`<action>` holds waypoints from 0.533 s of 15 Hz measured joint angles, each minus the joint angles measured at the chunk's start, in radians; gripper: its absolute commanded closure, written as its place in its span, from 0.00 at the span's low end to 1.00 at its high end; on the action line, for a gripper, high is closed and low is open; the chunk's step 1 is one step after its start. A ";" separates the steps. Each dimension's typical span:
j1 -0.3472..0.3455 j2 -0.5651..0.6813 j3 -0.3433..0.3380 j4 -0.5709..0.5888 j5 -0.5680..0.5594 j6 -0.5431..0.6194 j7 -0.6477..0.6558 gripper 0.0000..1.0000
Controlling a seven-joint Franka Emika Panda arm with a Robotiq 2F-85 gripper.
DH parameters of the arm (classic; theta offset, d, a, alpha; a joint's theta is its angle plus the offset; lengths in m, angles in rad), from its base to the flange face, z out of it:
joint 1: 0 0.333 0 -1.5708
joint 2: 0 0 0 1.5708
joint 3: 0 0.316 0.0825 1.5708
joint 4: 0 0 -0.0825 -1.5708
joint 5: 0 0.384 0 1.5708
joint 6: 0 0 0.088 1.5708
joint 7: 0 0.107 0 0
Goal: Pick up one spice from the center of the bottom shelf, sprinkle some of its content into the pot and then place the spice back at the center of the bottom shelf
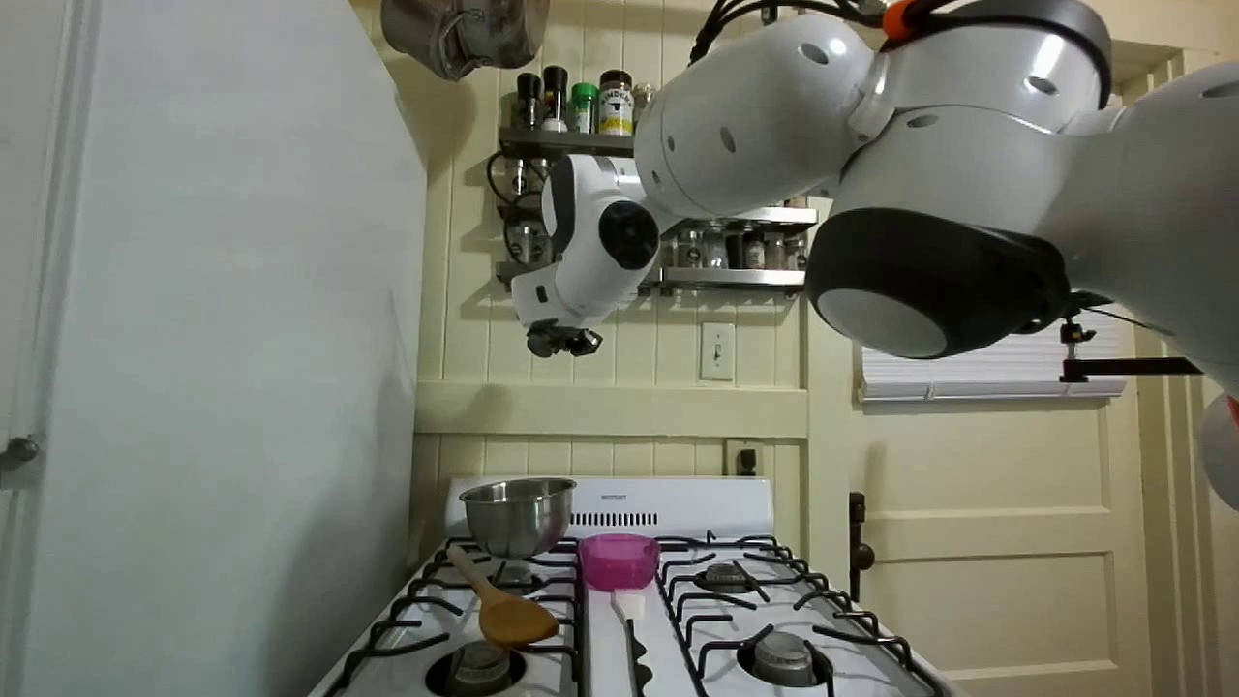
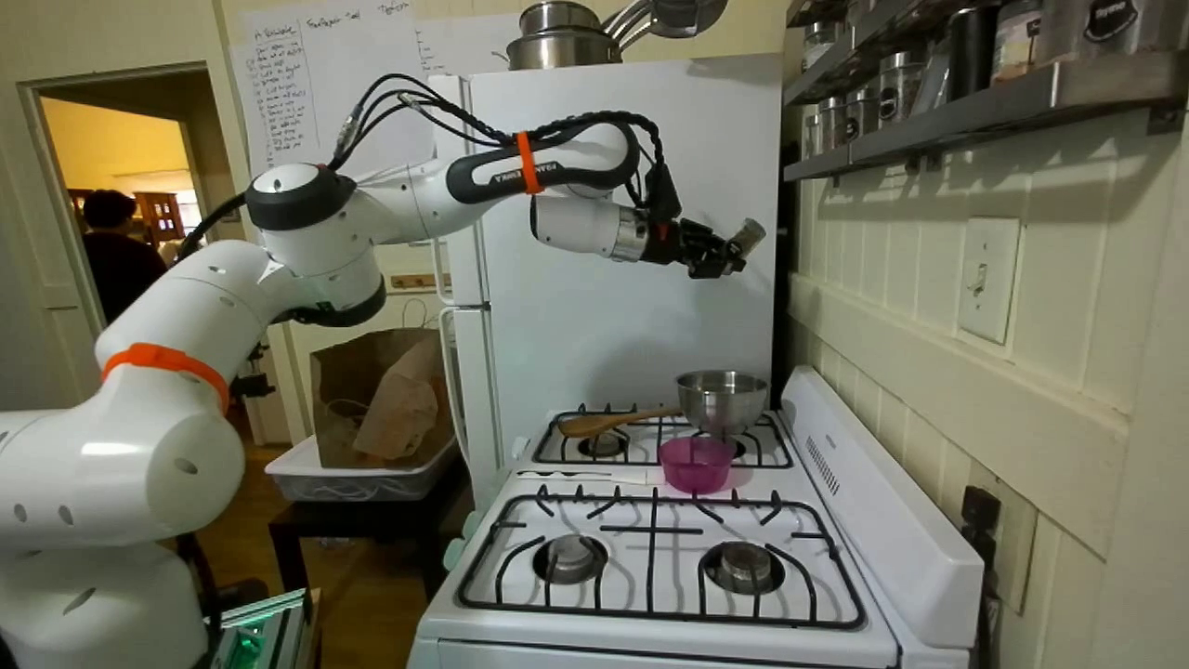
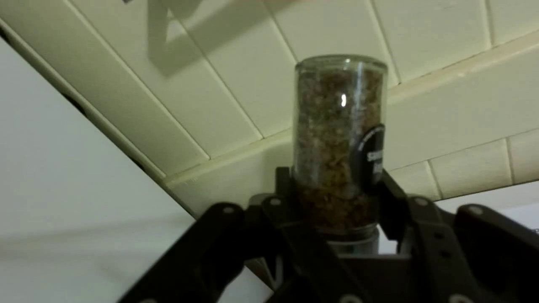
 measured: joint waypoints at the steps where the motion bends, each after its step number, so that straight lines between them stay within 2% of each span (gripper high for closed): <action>1: 0.007 0.011 -0.016 -0.004 0.009 0.014 0.033 0.76; 4: 0.035 0.057 -0.042 -0.024 0.036 0.044 0.116 0.76; 8: 0.078 0.114 -0.039 -0.058 0.077 0.084 0.204 0.76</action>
